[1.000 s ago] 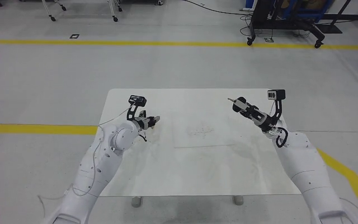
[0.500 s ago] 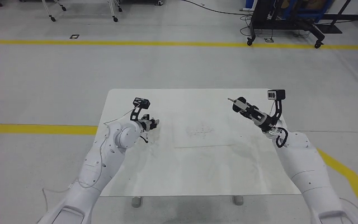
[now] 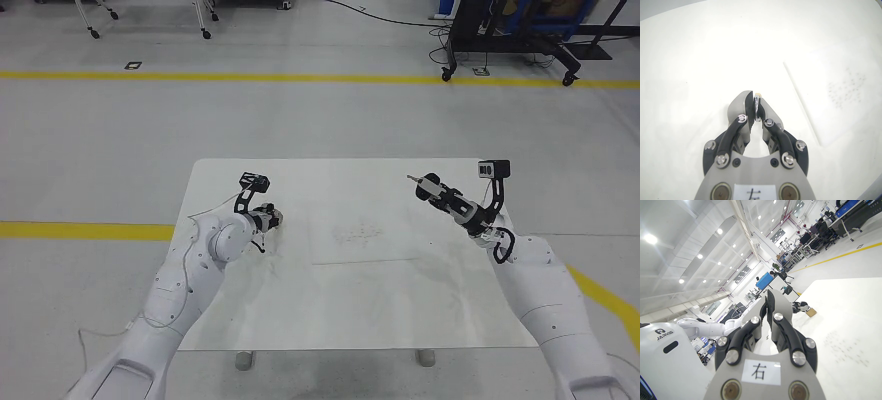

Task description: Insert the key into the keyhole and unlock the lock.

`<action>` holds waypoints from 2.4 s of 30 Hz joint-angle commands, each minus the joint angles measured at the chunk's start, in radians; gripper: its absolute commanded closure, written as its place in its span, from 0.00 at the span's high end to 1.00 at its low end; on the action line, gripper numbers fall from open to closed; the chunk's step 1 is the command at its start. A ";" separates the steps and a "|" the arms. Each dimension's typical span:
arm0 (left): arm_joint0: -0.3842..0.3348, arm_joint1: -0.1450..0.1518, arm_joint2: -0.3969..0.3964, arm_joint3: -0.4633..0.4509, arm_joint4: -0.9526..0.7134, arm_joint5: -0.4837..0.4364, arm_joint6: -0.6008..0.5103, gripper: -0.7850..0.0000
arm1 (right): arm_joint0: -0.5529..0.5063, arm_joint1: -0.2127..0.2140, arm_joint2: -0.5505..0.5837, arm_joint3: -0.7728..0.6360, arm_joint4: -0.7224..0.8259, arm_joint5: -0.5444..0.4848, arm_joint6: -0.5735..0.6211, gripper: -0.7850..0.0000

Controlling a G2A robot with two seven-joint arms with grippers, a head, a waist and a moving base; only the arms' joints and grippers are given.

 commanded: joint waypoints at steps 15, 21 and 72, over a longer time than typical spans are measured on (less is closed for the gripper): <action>0.052 0.004 -0.164 -0.059 -0.453 -0.122 -0.012 0.00 | 0.000 0.000 0.000 0.000 0.000 0.000 0.000 0.00; 0.087 0.006 -0.254 -0.075 -0.828 -0.132 -0.143 0.00 | 0.000 0.000 0.000 0.000 0.000 0.000 0.000 0.00; 0.070 -0.039 -0.209 -0.007 -1.515 0.155 -0.207 0.00 | 0.192 -0.167 -0.432 -0.002 -0.264 0.007 -0.320 0.00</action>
